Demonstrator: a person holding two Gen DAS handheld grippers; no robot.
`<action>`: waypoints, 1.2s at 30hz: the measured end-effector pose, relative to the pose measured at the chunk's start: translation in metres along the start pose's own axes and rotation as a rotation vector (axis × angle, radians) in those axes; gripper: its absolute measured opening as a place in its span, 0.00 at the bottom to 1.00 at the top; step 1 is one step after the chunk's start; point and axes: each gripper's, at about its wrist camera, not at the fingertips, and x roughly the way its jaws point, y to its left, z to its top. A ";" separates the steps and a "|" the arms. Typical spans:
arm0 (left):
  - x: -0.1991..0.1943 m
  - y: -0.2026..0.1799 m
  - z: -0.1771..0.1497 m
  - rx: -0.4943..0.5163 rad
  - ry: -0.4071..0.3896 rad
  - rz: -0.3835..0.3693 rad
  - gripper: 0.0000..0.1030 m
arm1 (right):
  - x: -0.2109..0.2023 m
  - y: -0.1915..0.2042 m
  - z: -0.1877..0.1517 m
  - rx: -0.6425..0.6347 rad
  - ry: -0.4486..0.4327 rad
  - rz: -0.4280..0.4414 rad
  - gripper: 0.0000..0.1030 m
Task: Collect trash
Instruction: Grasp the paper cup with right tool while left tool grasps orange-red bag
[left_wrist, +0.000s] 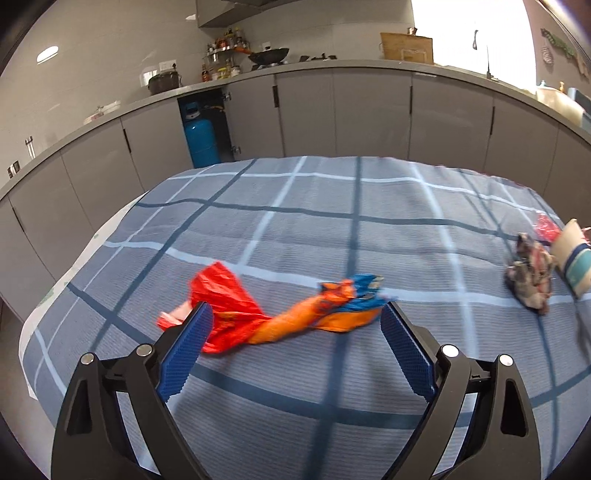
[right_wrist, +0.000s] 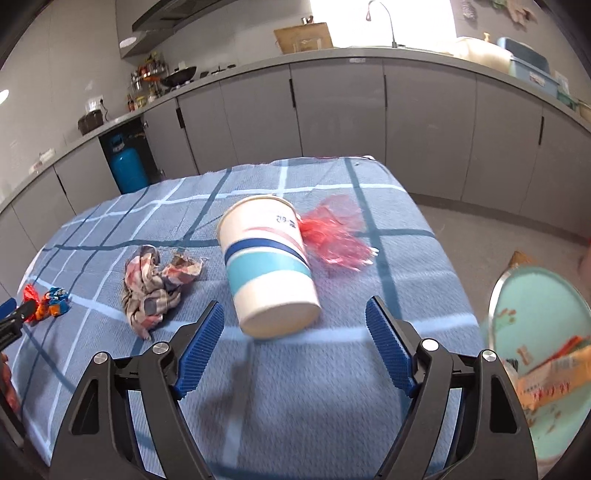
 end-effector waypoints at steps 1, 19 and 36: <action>0.002 0.006 0.001 -0.004 -0.001 -0.002 0.88 | 0.004 0.002 0.002 -0.011 0.003 -0.006 0.76; 0.037 0.030 -0.001 0.098 0.101 -0.112 0.88 | 0.024 0.018 0.009 -0.074 0.034 -0.002 0.56; 0.018 -0.017 -0.029 0.166 0.151 -0.226 0.71 | -0.010 0.011 -0.011 -0.073 -0.009 0.027 0.56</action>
